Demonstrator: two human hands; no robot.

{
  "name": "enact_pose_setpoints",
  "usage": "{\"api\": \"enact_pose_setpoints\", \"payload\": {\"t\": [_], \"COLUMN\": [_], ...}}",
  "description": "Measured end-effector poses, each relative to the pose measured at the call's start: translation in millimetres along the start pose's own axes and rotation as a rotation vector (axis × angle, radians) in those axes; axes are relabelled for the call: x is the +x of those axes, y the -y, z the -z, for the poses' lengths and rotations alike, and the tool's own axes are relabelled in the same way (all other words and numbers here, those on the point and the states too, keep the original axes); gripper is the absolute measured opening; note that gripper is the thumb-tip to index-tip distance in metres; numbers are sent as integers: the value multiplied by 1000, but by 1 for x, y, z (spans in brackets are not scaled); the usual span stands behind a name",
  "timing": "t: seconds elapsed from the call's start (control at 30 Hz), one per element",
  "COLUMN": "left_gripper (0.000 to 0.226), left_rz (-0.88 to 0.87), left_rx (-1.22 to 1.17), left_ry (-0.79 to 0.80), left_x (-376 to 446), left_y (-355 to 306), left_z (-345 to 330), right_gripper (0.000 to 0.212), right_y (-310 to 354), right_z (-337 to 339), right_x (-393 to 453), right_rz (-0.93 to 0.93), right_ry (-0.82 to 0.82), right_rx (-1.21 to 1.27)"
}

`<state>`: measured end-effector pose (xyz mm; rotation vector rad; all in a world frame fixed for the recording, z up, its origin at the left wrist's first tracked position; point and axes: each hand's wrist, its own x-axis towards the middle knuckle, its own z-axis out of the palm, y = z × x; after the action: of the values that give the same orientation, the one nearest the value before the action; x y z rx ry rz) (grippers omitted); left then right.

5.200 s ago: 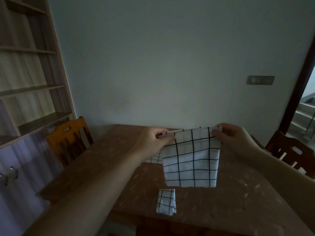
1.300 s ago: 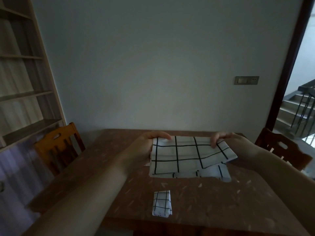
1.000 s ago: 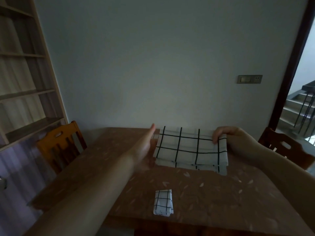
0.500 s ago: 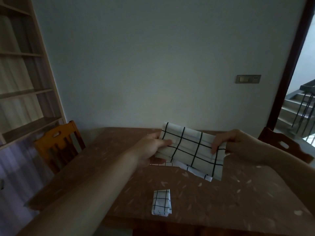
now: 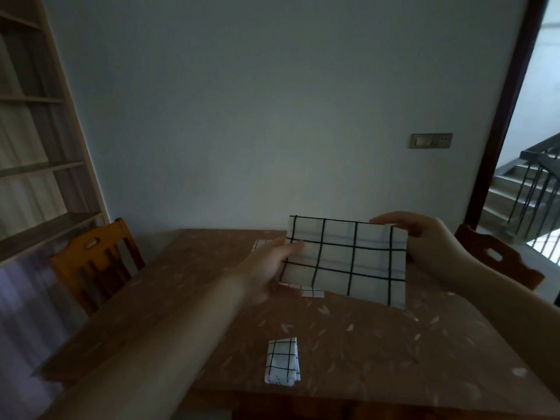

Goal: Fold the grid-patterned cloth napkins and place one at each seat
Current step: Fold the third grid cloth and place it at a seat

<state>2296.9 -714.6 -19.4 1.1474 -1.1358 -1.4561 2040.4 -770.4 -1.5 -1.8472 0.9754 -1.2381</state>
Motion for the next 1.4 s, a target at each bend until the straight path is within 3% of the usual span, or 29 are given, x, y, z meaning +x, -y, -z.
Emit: {"api": "enact_pose_setpoints", "payload": {"t": [0.1,0.2,0.43,0.5,0.6,0.7,0.77,0.9,1.07,1.27,1.4], "left_gripper": [26,13,12,13,10,13,16,17,17,8,23], "left_rz": [-47,-162,-291,-296,-300,-295,-308,-342,-360,-249,-327], "left_rx": [180,197,384,401,457,519,551,536,566,722,866], "left_ry": [24,-23,-87,-67,-26,51,93,126,114,121,99], "left_x": [0,3,0,-2,-3,-3,-5,-10,-14,-13,-10], "left_y": [6,8,1,-2,-6,-10,-13,-16,-17,-25,-28], "left_z": [0,1,11,12,10,-2,-11,-18,-8,-3,-5], "right_gripper": [22,23,40,41,56,55,62,52,55,52,52], "right_y": [3,0,-18,-13,-5,18,32,39,31,29,31], "right_z": [2,7,34,43,46,15,-12,-41,-42,-48,-46], "right_x": [1,0,5,7,11,6,7,6,7,15,18], "right_rz": [-26,-60,-229,-270,-211,-164,-73,114,178,250,281], "right_ry": [-42,-3,491,734,909,559,396,137,0,19,-20], "right_rx": [32,-3,-259,-323,-72,48,-129,-456,-430,-502,-482]}}
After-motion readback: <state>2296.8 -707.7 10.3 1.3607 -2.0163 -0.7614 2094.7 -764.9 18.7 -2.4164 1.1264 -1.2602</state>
